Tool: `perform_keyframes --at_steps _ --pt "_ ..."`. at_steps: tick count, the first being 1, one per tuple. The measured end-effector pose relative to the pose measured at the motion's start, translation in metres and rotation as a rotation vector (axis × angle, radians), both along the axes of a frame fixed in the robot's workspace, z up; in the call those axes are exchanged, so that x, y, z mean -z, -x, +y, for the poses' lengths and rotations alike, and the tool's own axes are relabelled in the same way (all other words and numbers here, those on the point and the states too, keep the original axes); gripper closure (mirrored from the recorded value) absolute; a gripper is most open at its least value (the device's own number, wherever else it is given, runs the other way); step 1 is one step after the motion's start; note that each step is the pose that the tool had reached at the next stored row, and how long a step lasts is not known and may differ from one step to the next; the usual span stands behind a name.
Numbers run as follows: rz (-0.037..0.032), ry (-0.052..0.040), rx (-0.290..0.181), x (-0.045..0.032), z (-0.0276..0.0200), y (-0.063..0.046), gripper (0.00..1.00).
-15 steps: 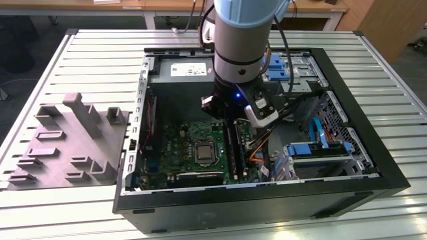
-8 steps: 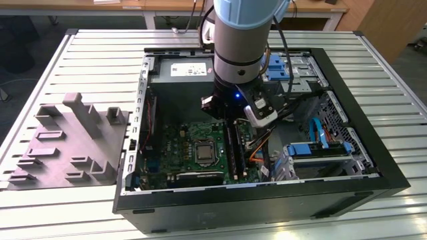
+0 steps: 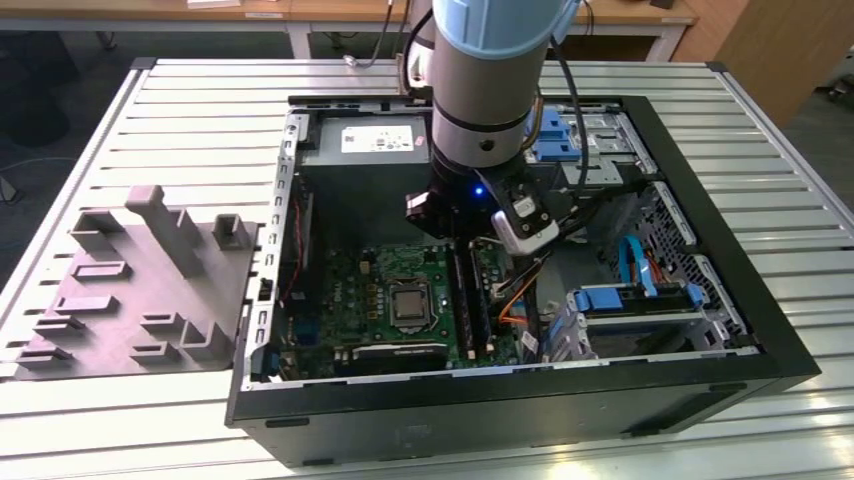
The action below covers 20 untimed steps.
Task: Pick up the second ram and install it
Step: 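Press down the second ram until it locks into place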
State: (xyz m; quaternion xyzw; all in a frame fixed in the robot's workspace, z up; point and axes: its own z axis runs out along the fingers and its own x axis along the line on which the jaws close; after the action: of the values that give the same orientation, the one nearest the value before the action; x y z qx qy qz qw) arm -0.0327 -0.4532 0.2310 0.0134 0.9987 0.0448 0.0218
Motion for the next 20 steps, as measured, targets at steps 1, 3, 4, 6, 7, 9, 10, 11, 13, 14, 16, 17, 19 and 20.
perform_keyframes --at_steps 1,3,4,6,7,9,10,11,13,14,16,17,19,20 --pt "0.0000 -0.0001 0.000 0.0000 0.0000 0.0000 0.89" --pt "-0.0005 0.0001 0.000 0.0002 0.0001 0.0005 0.89" --pt "-0.0011 -0.0001 0.000 0.0005 0.0003 0.0009 0.89" --pt "-0.0016 -0.0001 0.000 0.0013 0.0008 0.0015 0.89" --pt "-0.0018 -0.0002 0.000 0.0017 0.0012 0.0017 0.89" --pt "-0.0018 -0.0001 0.000 0.0026 0.0018 0.0017 0.89" --pt "-0.0018 0.0000 0.000 0.0035 0.0021 0.0017 0.89" --pt "-0.0018 -0.0001 0.000 0.0045 0.0024 0.0018 0.89" --pt "-0.0018 -0.0001 0.000 0.0058 0.0027 0.0017 0.89" --pt "-0.0017 0.0001 0.000 0.0057 0.0027 0.0017 0.89" --pt "-0.0017 0.0002 0.000 0.0059 0.0027 0.0018 0.89" --pt "-0.0019 -0.0005 0.000 0.0069 0.0028 0.0017 0.89" --pt "-0.0019 -0.0002 0.000 0.0090 0.0028 0.0018 0.89" --pt "-0.0018 0.0000 0.000 0.0089 0.0027 0.0018 0.89"
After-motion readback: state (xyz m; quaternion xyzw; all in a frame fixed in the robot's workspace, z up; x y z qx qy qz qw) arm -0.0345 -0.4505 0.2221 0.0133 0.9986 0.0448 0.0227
